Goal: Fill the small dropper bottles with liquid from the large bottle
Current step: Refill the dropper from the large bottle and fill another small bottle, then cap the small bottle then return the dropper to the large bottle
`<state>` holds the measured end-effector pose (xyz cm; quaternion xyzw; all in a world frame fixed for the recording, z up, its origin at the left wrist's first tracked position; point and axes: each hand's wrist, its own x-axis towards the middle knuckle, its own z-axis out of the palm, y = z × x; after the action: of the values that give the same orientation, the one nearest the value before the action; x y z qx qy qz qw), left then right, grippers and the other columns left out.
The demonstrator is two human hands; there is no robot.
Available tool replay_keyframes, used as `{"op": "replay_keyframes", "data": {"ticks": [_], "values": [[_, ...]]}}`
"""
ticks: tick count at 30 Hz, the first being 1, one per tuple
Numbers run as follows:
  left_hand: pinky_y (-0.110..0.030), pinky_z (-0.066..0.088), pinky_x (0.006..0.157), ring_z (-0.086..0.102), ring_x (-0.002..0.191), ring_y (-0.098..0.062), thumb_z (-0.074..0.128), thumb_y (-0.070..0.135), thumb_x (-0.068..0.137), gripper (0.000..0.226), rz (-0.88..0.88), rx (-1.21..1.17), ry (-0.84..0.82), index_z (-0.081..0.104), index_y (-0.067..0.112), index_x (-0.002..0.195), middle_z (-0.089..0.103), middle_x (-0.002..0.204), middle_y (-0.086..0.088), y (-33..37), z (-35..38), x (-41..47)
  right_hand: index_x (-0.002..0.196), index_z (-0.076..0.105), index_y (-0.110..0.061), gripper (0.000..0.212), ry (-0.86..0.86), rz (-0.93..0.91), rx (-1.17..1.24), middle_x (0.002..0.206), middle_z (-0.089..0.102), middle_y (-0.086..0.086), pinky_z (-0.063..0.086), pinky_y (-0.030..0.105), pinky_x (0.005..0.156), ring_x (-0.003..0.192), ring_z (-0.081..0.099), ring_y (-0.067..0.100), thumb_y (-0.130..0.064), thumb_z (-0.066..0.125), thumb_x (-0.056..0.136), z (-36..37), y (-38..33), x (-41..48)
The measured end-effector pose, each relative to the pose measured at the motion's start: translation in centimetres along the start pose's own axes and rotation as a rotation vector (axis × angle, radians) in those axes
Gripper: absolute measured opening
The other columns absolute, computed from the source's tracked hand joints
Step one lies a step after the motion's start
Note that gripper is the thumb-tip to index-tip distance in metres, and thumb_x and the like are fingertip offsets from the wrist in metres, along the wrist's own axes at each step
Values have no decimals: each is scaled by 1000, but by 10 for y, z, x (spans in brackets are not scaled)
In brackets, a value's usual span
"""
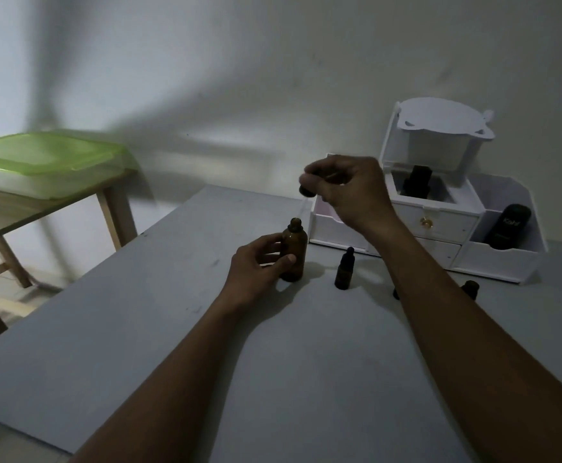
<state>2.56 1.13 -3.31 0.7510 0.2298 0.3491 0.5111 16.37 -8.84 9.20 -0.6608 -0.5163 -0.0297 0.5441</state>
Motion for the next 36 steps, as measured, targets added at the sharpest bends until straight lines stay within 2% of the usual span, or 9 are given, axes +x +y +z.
{"op": "replay_keyframes", "data": {"ticks": [3,5,8,15,18,22,27,32,36], "values": [[-5,49,69,62,96,3,74,23,86,49,1,-7,0,59,23,134,66,113,8,1,0,-1,99,75,-15,19,-116,42,-98,81,70,-13,49,2,62,67,66,-10,-23,78,83,10,10,-4],[-7,49,71,63,97,0,74,24,87,50,6,3,-1,59,22,134,67,116,5,3,0,-2,99,76,-15,19,-166,59,-144,83,70,-11,49,6,62,70,66,-6,-24,79,82,17,18,-10],[-12,49,79,64,104,-11,73,26,87,52,-1,21,-4,58,19,136,67,124,0,5,-1,-2,99,76,-16,20,-164,75,-156,91,74,-5,50,10,68,77,67,1,-25,79,82,23,25,-15],[-20,48,84,61,107,-12,74,27,85,53,-40,12,5,57,23,135,65,128,-2,6,-1,-4,115,72,-21,39,-155,74,-156,102,73,-2,54,14,70,84,69,7,-33,81,80,19,20,-18],[-16,45,78,59,113,-13,78,31,82,58,15,46,68,55,27,135,63,128,0,4,-2,-5,115,72,-21,36,-15,-3,-111,99,72,-5,55,12,66,82,68,4,-32,79,81,-3,16,-34],[-29,53,79,61,107,-13,79,26,81,55,192,126,294,57,23,132,64,119,2,5,-3,-14,102,74,-13,20,246,-123,-97,92,72,0,54,14,64,79,68,7,-16,78,83,-64,19,-71],[-29,51,67,62,81,-13,76,16,85,31,393,149,442,65,13,113,65,90,0,38,20,-38,92,72,-16,13,428,124,-207,85,71,-4,49,6,68,75,66,6,-7,76,83,-161,51,-113],[-19,53,67,66,70,-10,76,8,84,12,466,54,228,71,12,94,69,78,2,75,85,-66,93,69,-17,29,233,483,-283,87,70,0,48,15,63,68,60,10,-6,84,71,-191,87,-152],[-9,50,71,66,84,1,75,16,84,22,274,40,-96,69,26,103,69,91,13,92,145,-76,100,62,-25,46,40,642,-345,99,66,-3,50,22,64,75,60,12,-20,90,64,-185,101,-165]]}}
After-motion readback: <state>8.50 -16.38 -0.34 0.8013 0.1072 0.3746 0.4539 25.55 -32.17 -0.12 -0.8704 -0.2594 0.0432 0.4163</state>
